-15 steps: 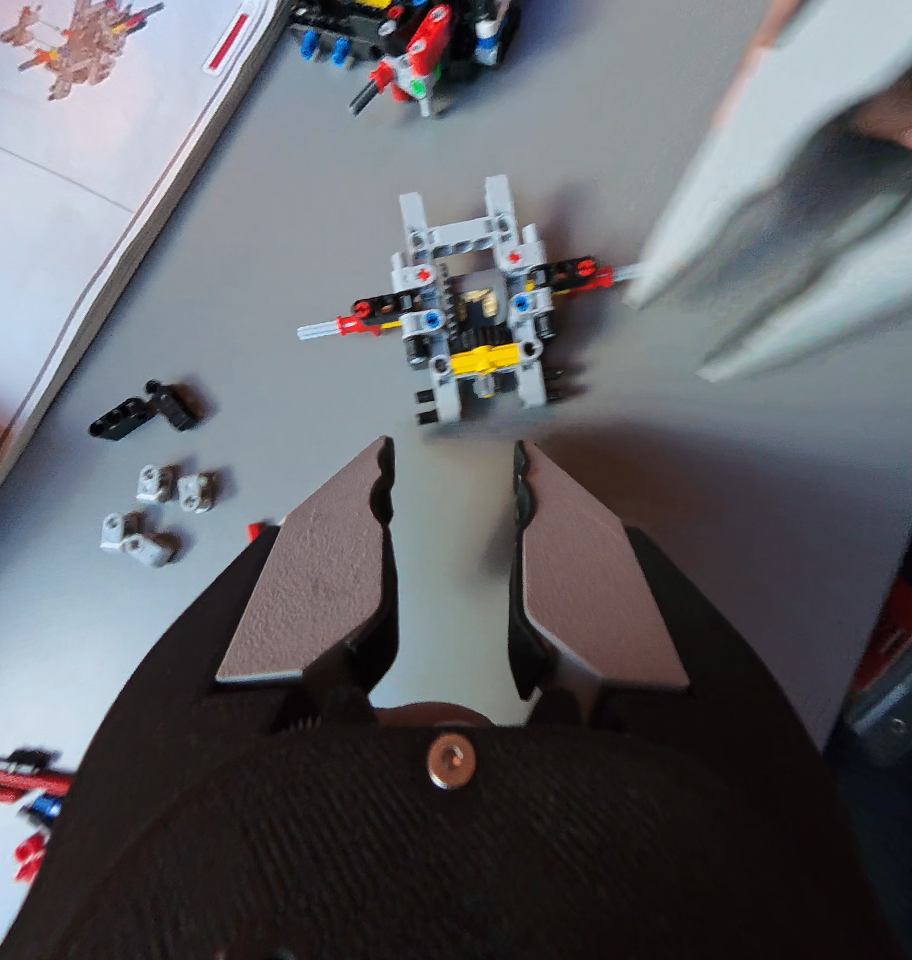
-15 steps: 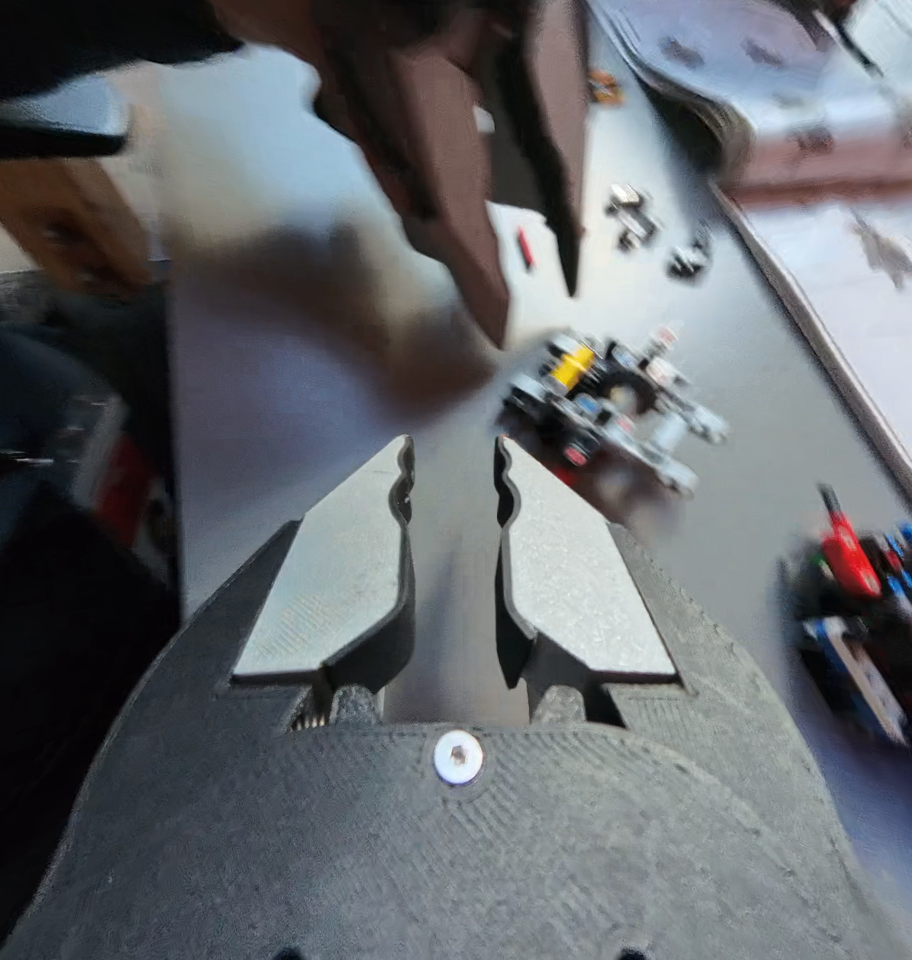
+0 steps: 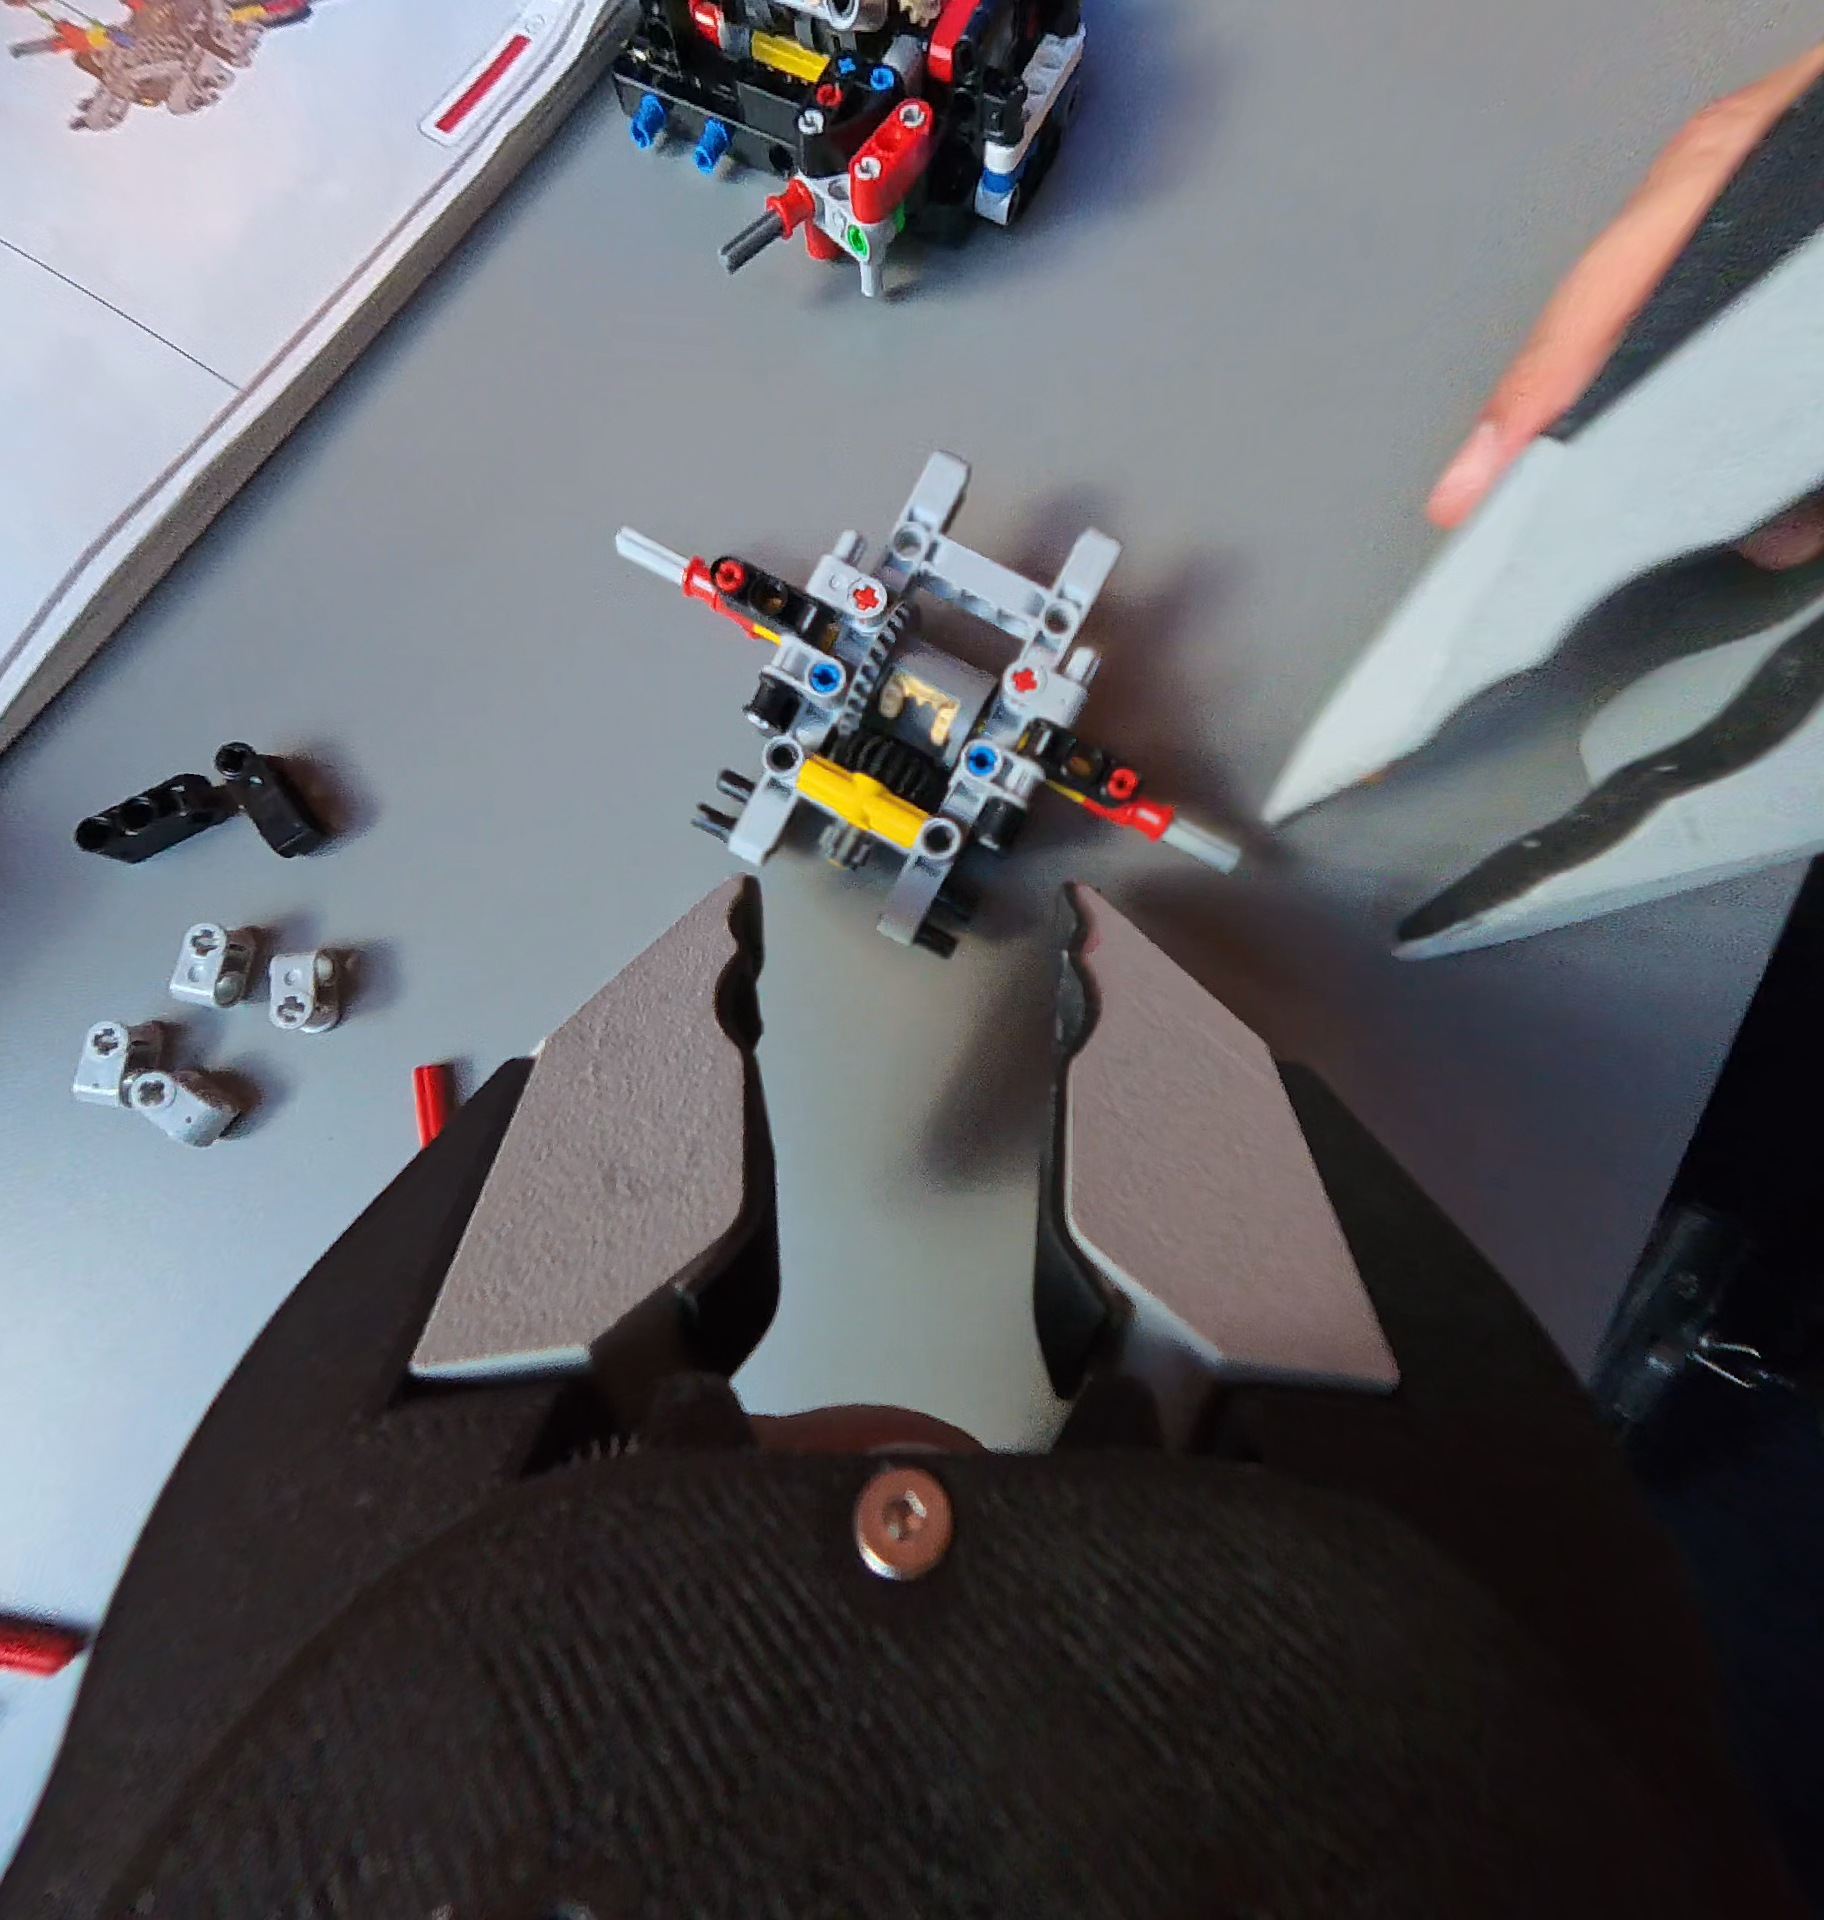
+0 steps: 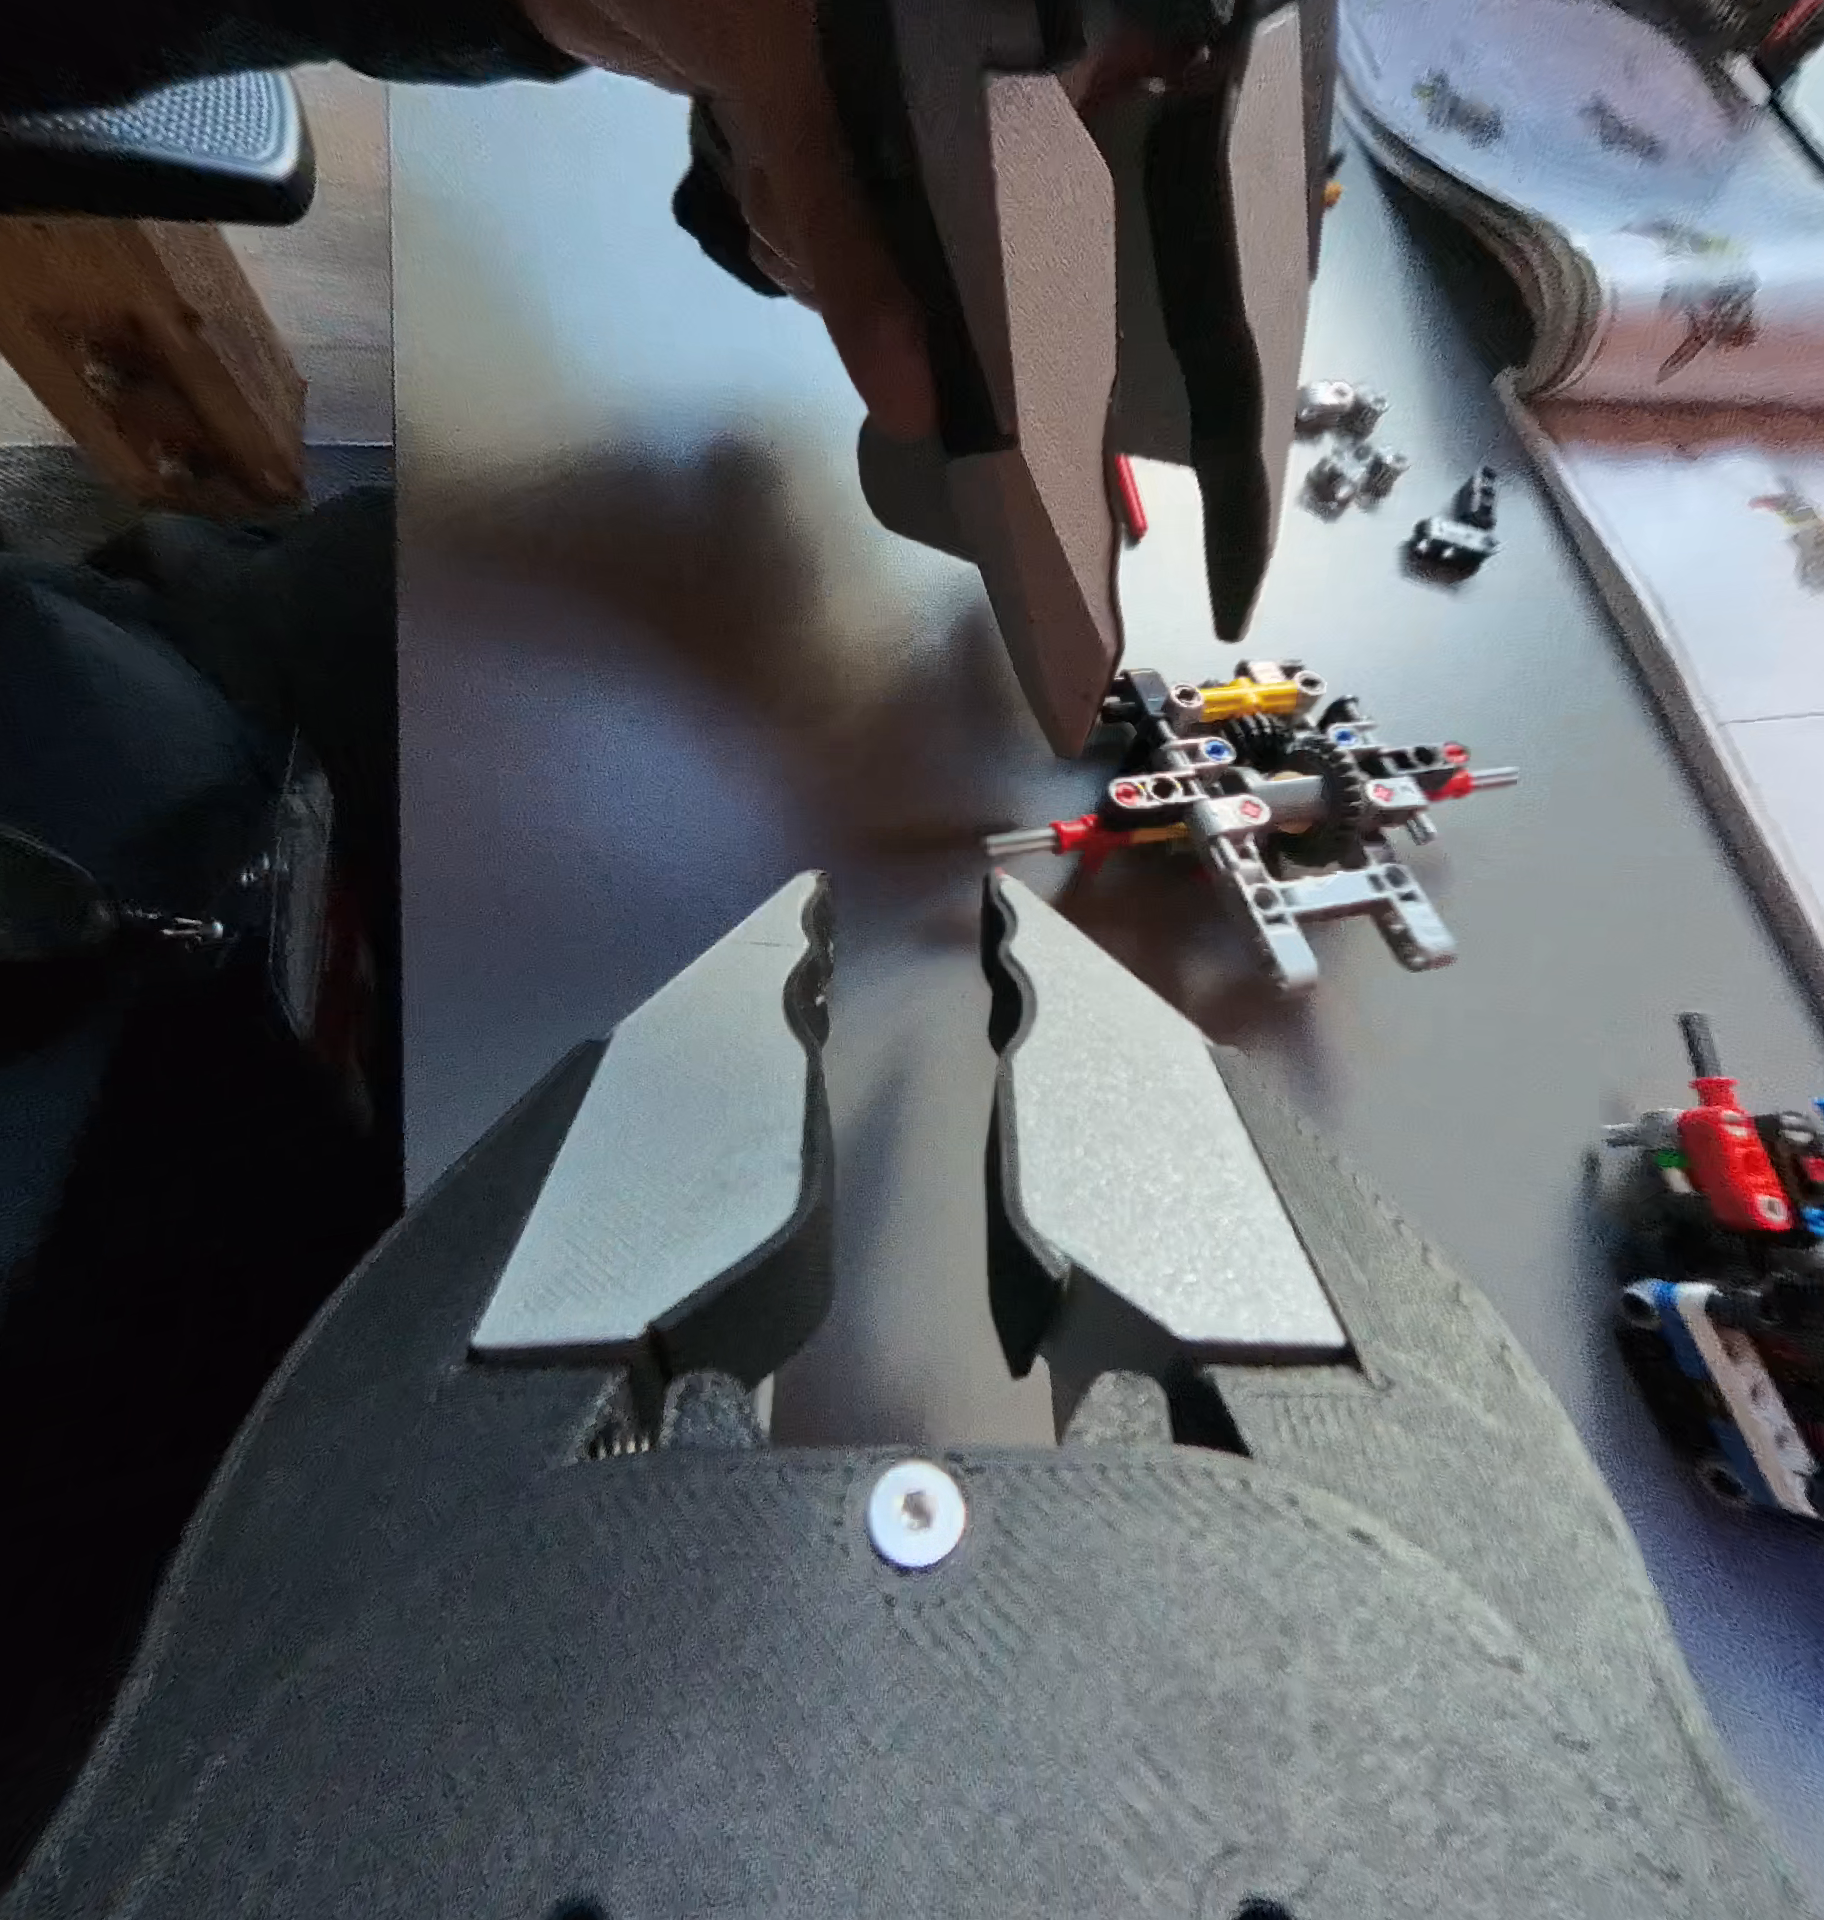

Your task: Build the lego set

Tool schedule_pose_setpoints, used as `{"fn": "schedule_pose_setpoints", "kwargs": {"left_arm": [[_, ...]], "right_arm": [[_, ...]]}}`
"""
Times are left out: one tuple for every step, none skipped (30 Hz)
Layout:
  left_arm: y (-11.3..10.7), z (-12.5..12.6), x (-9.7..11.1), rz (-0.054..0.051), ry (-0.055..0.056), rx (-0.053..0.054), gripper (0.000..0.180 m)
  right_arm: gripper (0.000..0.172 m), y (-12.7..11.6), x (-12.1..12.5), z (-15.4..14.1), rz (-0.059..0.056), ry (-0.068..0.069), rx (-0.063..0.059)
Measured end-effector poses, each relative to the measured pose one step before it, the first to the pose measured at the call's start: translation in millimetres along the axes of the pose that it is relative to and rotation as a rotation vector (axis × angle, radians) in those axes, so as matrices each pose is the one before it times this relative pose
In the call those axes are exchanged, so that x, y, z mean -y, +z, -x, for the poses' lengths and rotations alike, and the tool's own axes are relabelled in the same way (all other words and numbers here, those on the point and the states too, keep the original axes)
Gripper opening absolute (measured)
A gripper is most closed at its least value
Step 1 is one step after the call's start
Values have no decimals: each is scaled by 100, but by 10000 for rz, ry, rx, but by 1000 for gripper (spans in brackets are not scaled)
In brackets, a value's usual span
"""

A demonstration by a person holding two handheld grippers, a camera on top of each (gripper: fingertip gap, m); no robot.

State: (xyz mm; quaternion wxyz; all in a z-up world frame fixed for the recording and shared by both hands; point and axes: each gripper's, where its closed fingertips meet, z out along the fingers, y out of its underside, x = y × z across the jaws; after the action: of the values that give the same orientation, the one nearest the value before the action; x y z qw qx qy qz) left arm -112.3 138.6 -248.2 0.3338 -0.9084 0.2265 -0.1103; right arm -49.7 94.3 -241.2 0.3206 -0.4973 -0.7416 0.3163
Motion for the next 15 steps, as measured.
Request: {"fn": "schedule_pose_setpoints", "kwargs": {"left_arm": [[162,146,-157,88,-4,-23,55],[72,378,-191,100,122,125,55],[5,525,-183,87,201,192,54],[-10,723,-196,103,148,253,54],[27,586,-141,100,87,115,54],[51,541,-110,105,26,71,52],[65,539,-71,100,58,92,53],[4,576,18,59,64,148,50],[-16,821,30,73,129,331,48],[3,814,16,87,167,349,46],[-4,622,-40,133,146,249,46],[-19,424,-72,173,102,167,46],[-50,160,-14,127,137,35,48],[-127,-63,166,-30,143,-53,48],[-200,-61,274,-135,73,-62,46]], "right_arm": [[23,-277,-94,-243,-57,-177,-200],[23,-360,-325,-742,1,15,-318],[22,-410,-387,-993,-36,189,-306],[22,-410,-352,-1158,-55,337,-290],[22,-351,-273,-1217,-74,405,-284],[23,-248,-157,-1063,-97,419,-185],[25,-132,-70,-716,-80,438,-14],[28,-52,-31,-410,-45,437,114],[28,-27,-15,-242,-19,363,130],[29,-29,-11,-191,-13,249,66],[29,-21,5,-132,-22,142,19],[29,-22,18,-30,-20,58,27],[29,-8,-3,18,-2,5,24],[29,23,-29,42,20,-30,17],[29,48,-48,61,44,-53,9]]}}
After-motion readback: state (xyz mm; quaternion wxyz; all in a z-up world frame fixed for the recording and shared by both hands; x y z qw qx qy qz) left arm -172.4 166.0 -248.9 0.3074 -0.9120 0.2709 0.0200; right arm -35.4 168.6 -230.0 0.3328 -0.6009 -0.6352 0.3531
